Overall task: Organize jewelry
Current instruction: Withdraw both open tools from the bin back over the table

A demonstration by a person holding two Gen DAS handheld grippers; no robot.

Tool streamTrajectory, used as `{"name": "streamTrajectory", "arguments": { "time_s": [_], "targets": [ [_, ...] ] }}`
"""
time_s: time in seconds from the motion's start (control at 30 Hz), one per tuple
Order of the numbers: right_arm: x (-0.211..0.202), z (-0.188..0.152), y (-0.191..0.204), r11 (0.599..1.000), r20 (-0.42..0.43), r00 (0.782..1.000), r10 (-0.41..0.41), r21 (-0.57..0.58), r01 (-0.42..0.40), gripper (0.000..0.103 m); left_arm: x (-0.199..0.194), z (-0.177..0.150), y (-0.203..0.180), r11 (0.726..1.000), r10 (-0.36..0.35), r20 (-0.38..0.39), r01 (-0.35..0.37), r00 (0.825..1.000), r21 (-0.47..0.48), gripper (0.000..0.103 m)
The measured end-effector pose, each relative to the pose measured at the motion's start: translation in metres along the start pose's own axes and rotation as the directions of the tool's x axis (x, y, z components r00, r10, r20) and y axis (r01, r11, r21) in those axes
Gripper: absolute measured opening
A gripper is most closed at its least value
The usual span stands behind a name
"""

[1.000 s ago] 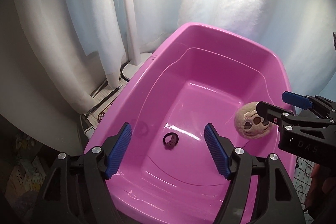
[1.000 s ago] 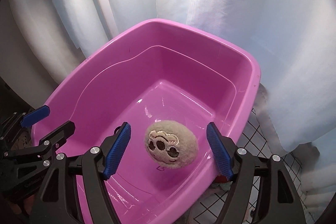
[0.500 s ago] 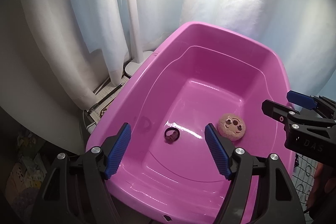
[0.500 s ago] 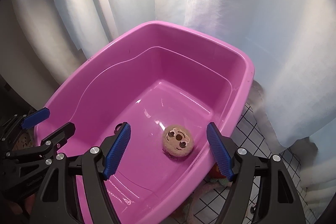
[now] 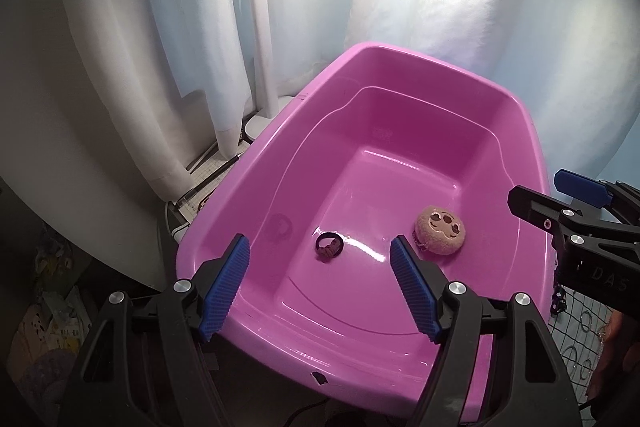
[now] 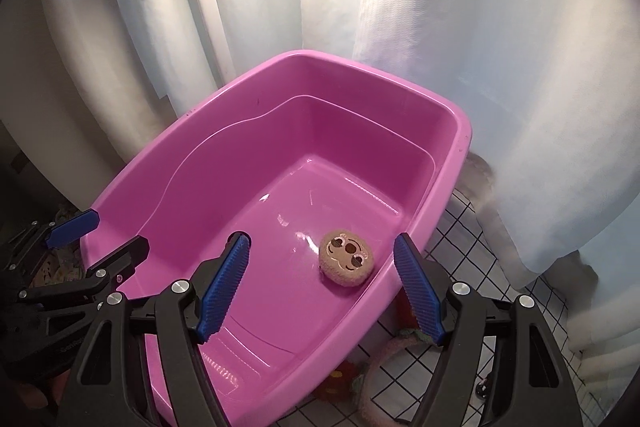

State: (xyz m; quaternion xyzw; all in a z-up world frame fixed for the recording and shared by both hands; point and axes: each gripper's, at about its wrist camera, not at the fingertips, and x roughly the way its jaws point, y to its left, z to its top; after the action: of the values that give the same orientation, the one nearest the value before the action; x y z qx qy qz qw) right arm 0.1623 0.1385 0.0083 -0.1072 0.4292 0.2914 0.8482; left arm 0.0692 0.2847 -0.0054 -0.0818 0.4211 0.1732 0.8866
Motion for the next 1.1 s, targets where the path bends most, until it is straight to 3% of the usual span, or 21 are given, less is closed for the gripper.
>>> {"name": "streamTrajectory", "arguments": {
  "time_s": [0.2, 0.57, 0.93, 1.1],
  "targets": [
    [-0.017, -0.011, 0.006, 1.000, 0.023, 1.000, 0.007, -0.016, -0.007, 0.072, -0.016, -0.011, 0.000, 1.000, 0.013, 0.021, -0.012, 1.000, -0.012, 0.073],
    [-0.060, -0.049, -0.003, 0.999, 0.071, 0.996, 0.046, -0.007, -0.046, 0.072, -0.054, -0.036, -0.015, 0.999, 0.041, 0.066, -0.039, 0.997, -0.029, 0.087],
    [-0.120, -0.123, -0.031, 0.997, 0.119, 0.990, 0.071, 0.026, -0.075, 0.072, -0.084, -0.084, -0.056, 1.000, 0.009, 0.082, -0.008, 0.997, -0.007, 0.091],
    [-0.142, -0.171, -0.061, 0.996, 0.117, 0.992, 0.051, 0.066, -0.059, 0.072, -0.095, -0.112, -0.086, 0.998, -0.061, 0.093, 0.064, 0.994, -0.030, 0.091]
  ]
}}
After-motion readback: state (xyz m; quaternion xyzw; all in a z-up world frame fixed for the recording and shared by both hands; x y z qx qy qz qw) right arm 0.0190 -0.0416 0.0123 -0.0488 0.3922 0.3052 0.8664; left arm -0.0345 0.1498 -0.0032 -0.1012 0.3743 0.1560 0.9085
